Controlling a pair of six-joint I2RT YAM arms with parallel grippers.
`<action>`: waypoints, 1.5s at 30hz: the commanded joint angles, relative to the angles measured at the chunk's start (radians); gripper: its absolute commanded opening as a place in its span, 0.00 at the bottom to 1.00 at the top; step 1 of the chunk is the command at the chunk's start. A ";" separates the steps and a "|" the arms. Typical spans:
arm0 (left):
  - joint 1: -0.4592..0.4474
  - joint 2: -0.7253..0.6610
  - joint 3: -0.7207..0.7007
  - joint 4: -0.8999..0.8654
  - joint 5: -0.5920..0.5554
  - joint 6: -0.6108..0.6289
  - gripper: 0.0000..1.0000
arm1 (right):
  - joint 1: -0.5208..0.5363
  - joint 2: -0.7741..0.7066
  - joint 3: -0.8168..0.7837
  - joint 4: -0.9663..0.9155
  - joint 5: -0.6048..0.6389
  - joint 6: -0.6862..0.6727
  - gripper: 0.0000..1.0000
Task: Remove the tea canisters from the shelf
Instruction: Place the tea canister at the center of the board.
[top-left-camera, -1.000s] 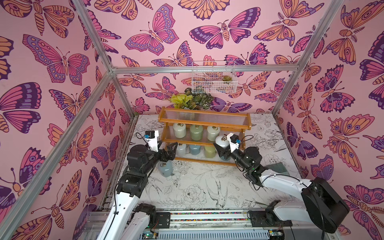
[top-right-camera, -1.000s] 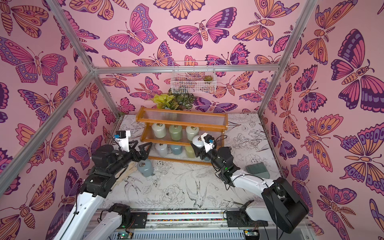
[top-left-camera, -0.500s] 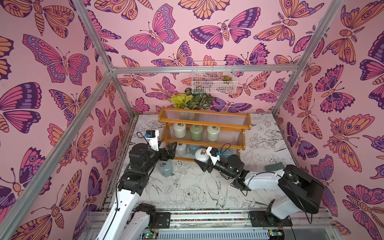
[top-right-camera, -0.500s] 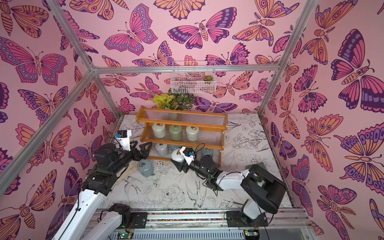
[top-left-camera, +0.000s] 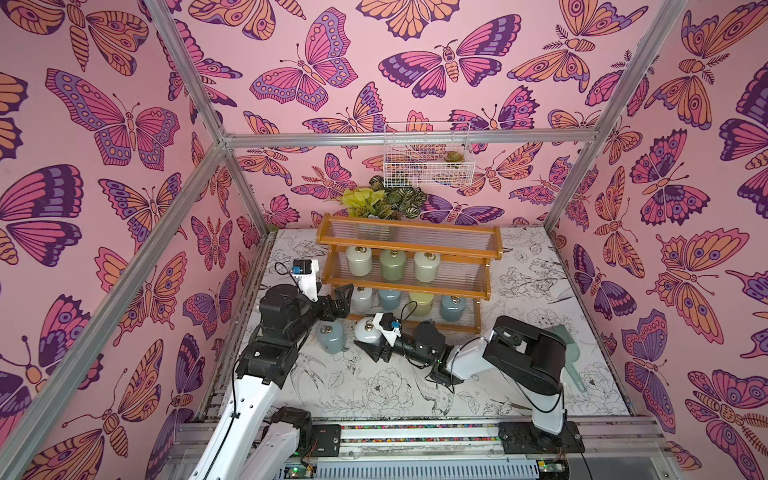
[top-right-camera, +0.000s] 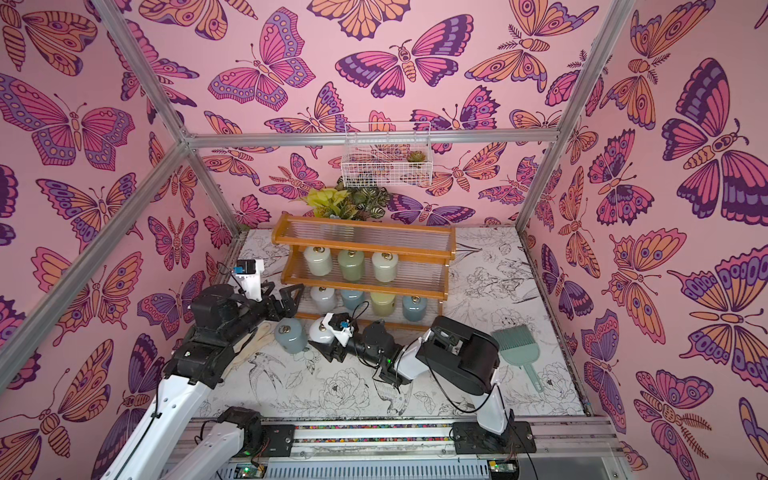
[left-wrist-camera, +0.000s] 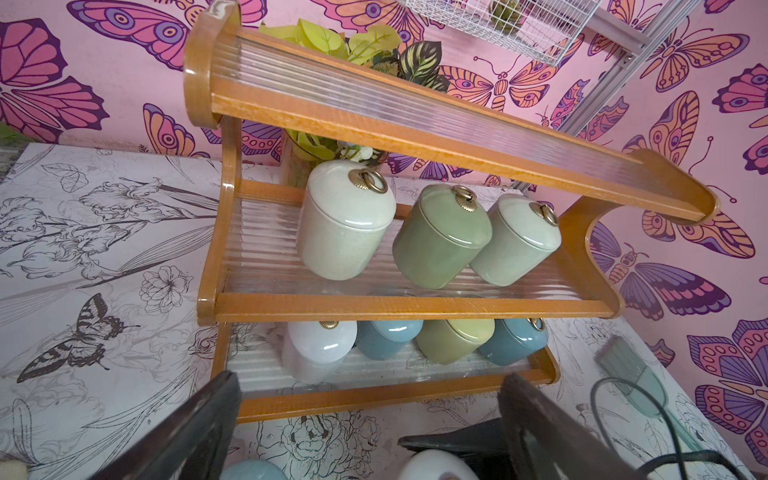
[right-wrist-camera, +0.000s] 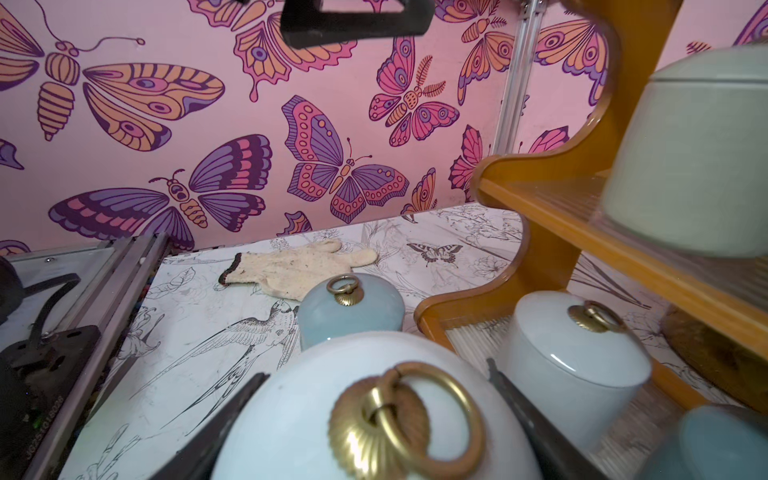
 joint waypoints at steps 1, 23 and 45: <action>-0.003 -0.002 0.018 -0.007 -0.001 0.016 1.00 | 0.014 0.034 0.063 0.118 0.007 0.021 0.67; -0.003 -0.004 0.048 -0.015 0.011 0.025 1.00 | 0.015 0.302 0.226 0.119 0.022 0.102 0.69; -0.003 -0.012 0.082 -0.077 0.012 0.032 1.00 | 0.014 0.557 0.475 0.117 0.059 0.168 0.85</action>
